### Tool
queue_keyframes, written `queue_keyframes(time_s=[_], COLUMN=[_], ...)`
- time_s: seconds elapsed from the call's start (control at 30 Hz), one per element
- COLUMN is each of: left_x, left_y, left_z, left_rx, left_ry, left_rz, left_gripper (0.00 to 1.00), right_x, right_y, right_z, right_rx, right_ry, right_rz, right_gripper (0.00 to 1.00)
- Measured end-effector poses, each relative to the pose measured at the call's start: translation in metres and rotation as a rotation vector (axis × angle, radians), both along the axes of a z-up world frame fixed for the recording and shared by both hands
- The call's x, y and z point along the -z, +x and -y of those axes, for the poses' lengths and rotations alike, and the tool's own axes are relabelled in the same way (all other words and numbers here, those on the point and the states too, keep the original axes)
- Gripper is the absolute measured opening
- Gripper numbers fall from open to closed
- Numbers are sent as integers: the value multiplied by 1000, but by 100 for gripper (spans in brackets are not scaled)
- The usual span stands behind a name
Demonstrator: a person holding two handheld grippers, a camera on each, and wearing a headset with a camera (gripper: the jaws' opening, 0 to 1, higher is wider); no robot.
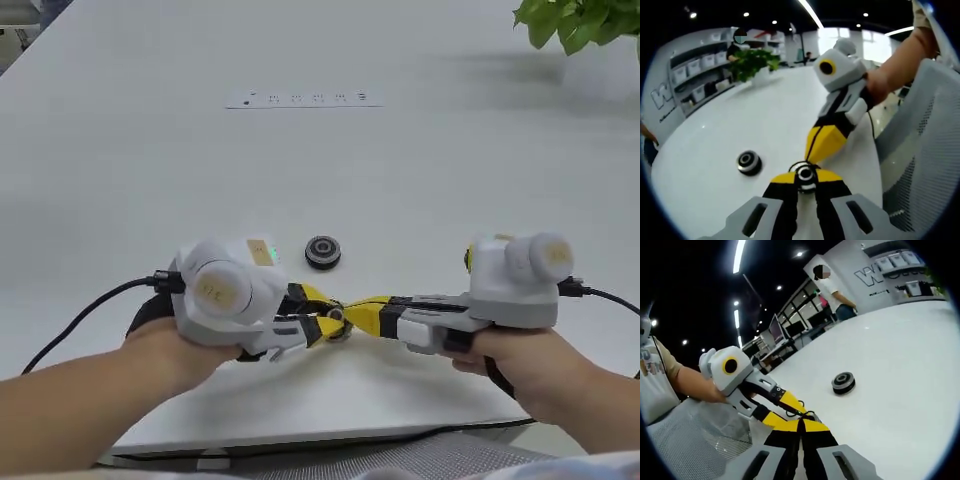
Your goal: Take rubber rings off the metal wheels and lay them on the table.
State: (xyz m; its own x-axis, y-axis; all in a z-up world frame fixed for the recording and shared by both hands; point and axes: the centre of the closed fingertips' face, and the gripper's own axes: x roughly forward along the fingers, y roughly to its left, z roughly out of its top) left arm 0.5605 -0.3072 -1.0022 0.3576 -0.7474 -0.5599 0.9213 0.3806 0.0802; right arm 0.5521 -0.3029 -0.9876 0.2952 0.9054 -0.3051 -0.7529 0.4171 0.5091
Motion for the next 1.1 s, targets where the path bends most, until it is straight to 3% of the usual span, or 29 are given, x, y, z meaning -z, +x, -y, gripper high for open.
queue_keyframes(time_s=[0.23, 1.1], left_x=[0, -2], left_y=[0, -1], left_z=[0, 0], left_rx=[-8, -3], left_ry=[-3, -5], left_rz=[-10, -36], left_gripper=[13, 18], right_x=[5, 11], right_y=[7, 10], right_z=[2, 8], right_rx=[13, 36], right_ry=[-21, -15], right_rz=[3, -18], right_gripper=[0, 0])
